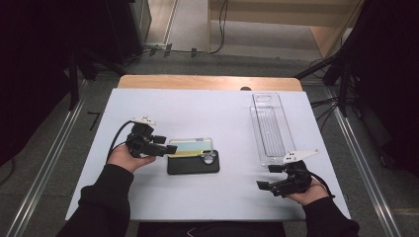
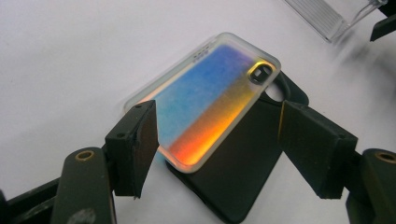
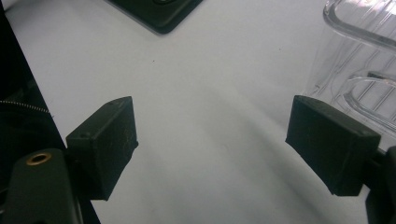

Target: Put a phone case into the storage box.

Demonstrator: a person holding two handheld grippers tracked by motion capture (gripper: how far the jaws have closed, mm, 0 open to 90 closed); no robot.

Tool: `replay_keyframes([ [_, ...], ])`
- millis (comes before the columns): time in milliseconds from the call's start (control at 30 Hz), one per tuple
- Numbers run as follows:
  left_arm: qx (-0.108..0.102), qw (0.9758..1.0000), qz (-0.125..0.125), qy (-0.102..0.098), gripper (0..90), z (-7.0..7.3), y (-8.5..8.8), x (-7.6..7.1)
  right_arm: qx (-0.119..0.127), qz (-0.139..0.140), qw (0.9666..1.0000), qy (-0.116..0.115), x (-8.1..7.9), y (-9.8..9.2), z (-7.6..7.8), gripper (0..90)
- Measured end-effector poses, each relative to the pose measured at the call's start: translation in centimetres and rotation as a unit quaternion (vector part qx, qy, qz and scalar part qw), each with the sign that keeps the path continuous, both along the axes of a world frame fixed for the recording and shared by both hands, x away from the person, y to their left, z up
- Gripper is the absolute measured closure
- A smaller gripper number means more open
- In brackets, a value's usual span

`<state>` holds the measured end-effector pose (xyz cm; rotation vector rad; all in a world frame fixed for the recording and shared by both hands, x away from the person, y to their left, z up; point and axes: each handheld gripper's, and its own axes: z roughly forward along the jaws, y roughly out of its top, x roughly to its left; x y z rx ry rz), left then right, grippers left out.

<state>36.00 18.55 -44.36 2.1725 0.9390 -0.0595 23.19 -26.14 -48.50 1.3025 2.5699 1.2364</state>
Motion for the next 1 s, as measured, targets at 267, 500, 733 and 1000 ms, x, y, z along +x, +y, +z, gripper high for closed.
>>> replay_keyframes([
  [267, 0.009, 0.9999, -0.003, 0.0, 34.0, -0.1, -0.7, 2.3, -0.003, 0.004, 1.0, -0.002, 0.0, 0.0, -0.1, 14.4],
  [500, 0.03, 0.9994, -0.012, 0.011, 50.3, -1.3, -1.7, 3.6, -0.005, 0.003, 1.0, -0.001, 0.0, 0.0, -0.1, 14.4],
  [733, 0.044, 0.9989, -0.017, 0.0, 88.3, -2.3, -2.1, 3.8, -0.006, 0.005, 1.0, -0.001, 0.0, 0.1, -0.1, 14.4],
  [1000, 0.049, 0.9984, -0.016, 0.022, 90.0, -3.6, -2.1, 4.4, -0.008, 0.005, 1.0, -0.002, 0.0, 0.1, -0.1, 14.4],
])
